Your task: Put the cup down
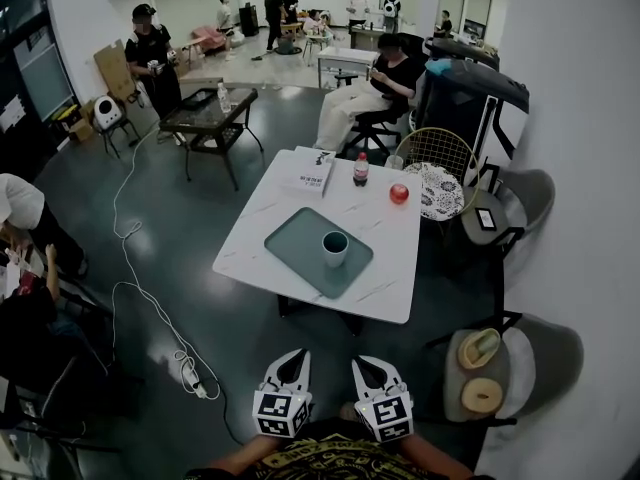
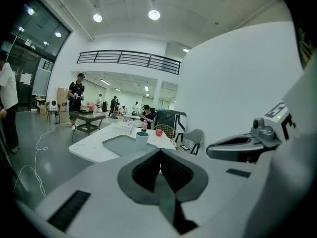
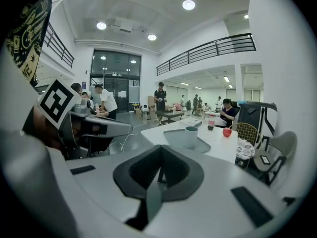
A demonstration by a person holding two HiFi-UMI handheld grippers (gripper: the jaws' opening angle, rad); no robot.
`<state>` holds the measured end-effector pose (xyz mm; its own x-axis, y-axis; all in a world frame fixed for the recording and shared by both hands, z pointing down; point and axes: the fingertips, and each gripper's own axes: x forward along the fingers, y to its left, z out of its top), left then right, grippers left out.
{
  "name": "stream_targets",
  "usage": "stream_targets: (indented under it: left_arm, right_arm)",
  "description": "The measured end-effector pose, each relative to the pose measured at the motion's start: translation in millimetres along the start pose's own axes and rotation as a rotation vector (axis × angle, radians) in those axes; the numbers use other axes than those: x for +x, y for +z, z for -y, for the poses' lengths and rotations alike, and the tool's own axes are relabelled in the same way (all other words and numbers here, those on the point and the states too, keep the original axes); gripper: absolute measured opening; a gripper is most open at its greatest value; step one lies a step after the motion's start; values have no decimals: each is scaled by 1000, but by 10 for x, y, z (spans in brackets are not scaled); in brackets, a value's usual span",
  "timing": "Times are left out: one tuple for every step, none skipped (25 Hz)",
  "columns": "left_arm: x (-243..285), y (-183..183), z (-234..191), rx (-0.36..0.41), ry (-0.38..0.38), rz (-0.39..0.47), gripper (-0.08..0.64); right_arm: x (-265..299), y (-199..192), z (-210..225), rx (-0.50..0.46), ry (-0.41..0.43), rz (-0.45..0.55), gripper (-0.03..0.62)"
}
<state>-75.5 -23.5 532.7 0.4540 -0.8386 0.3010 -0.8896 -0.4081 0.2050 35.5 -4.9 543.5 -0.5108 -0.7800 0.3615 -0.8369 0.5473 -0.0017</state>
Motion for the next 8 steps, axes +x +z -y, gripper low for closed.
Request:
stream_targets:
  left_arm:
    - [-13, -4, -8, 0, 1, 0, 10]
    - [-26, -6, -15, 1, 2, 0, 10]
    - [-39, -7, -21, 2, 3, 1, 10]
    - [-51, -6, -26, 3, 4, 3, 10]
    - [-60, -2, -31, 3, 5, 6, 9]
    - [-66, 3, -35, 4, 5, 9, 11]
    - [-70, 10, -40, 5, 5, 12, 9]
    - [-72, 17, -45, 6, 5, 16, 10]
  right_arm:
    - [0, 4, -14, 0, 2, -2, 6]
    - [-4, 10, -28, 1, 4, -5, 6]
    - [-10, 18, -42, 4, 6, -10, 6]
    - [-15, 26, -53, 6, 7, -13, 6]
    - [-18, 33, -59, 5, 6, -13, 6]
    - [-17, 40, -61, 3, 6, -12, 6]
    - [-14, 48, -61, 0, 4, -9, 6]
    - [-10, 57, -60, -3, 3, -6, 6]
